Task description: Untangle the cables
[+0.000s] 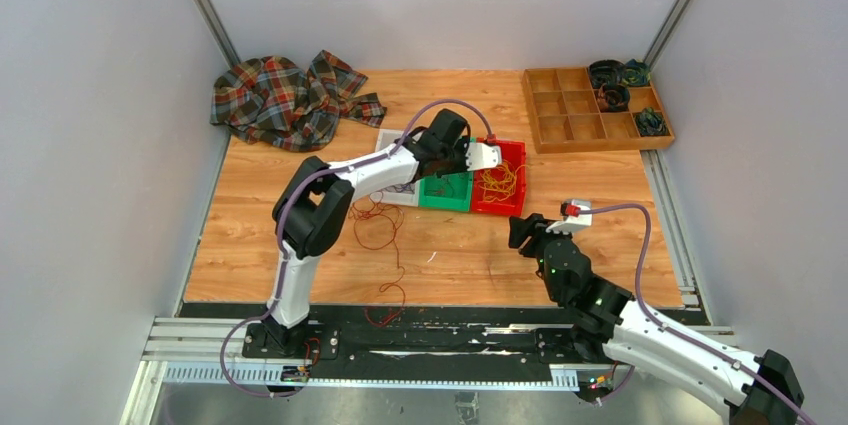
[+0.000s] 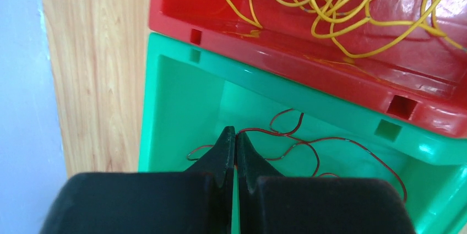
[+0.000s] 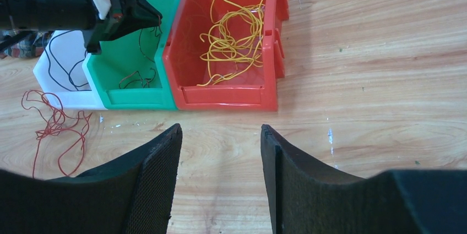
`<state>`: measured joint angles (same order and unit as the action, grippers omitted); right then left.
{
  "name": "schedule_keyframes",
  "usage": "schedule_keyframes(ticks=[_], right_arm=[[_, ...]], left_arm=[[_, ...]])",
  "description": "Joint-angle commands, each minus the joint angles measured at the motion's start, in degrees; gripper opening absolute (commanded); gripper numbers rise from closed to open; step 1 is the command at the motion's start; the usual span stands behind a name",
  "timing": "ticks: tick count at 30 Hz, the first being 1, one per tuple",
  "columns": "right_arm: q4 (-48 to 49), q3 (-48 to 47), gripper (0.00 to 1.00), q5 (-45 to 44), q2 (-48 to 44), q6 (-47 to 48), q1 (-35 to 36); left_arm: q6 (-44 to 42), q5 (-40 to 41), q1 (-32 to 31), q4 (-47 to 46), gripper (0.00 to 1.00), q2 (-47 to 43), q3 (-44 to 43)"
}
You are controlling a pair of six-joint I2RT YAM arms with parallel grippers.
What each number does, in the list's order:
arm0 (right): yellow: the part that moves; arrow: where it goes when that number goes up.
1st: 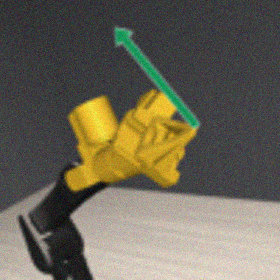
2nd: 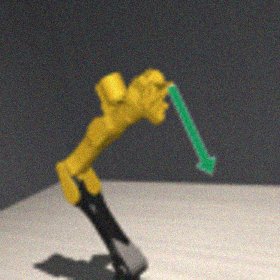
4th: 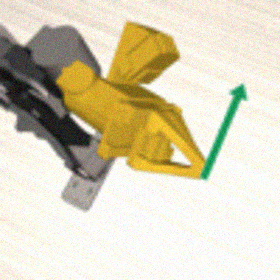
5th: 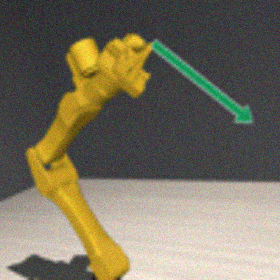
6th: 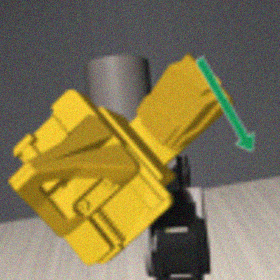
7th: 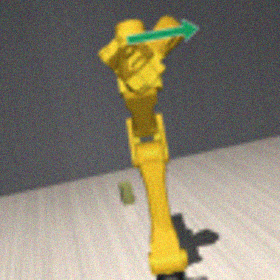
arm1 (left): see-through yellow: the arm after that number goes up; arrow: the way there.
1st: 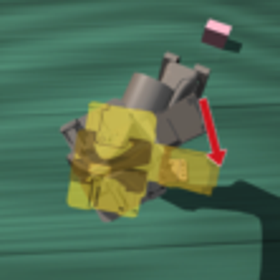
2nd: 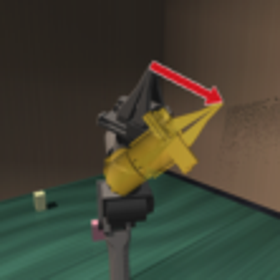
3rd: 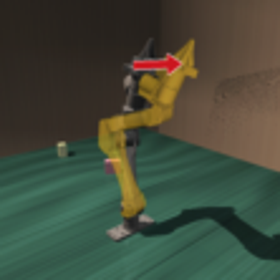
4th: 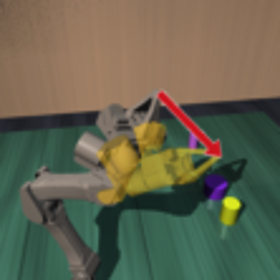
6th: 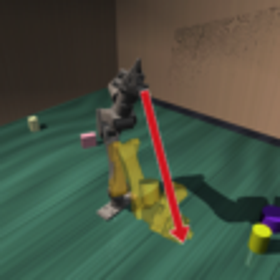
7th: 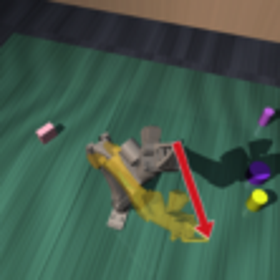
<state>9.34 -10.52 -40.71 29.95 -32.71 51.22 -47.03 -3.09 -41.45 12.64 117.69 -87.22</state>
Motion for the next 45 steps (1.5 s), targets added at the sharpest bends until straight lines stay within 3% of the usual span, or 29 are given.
schedule_keyframes(ticks=[1,4,5,9,12,15,23,25,27,32,37,42,45], right_arm=[[0.7,0.2,0.54,0.1,0.3,-1.6,-1.2],[0.8,0.0,0.54,0.5,0.9,-1.8,-1.4],[0.8,0.0,0.54,0.5,0.9,-1.8,-1.4],[0.7,0.1,0.54,0.7,0.7,-1.7,-1.5],[0.7,0.1,0.53,0.8,0.6,-1.6,-1.5],[0.7,0.1,0.53,0.9,0.5,-1.6,-1.5],[0.7,0.5,0.52,0.9,-0.5,-1.7,-1.5],[0.7,0.5,0.52,1.0,-0.4,-1.7,-1.5],[1.0,0.4,0.54,1.3,-0.2,-1.4,-1.5],[3.9,-1.9,0.62,5.4,3.9,2.5,-1.5],[1.5,-10.8,0.68,16.5,16.8,3.0,-0.5],[2.3,-21.9,0.72,20.9,33.9,6.6,10.0],[-0.6,-29.8,0.72,27.4,44.0,6.4,12.8]], left_arm=[[-1.4,0.4,0.4,-1.5,0.0,1.5,-1.9],[-0.1,-0.2,0.7,0.5,0.03,2.0,-4.4],[0.8,-1.3,1.0,2.0,0.09,2.2,-6.0],[3.3,-7.2,3.7,14.5,0.53,3.7,-16.9],[1.3,-9.0,4.4,23.4,0.64,3.8,-20.8],[-1.1,-9.1,4.4,26.6,0.75,2.8,-20.6],[-2.4,-10.9,4.4,30.3,0.79,0.9,-18.9],[-2.6,-11.0,4.4,31.6,0.86,0.3,-18.9],[-3.1,-11.8,4.6,34.0,1.0,-0.6,-20.0],[0.4,-14.7,6.2,38.5,0.98,-6.4,-22.0],[5.1,-16.4,10.1,41.8,0.98,-16.2,-19.1],[10.1,-19.5,18.1,43.4,0.98,-25.0,-14.1],[11.7,-21.3,22.7,43.4,0.98,-29.5,-10.4]])
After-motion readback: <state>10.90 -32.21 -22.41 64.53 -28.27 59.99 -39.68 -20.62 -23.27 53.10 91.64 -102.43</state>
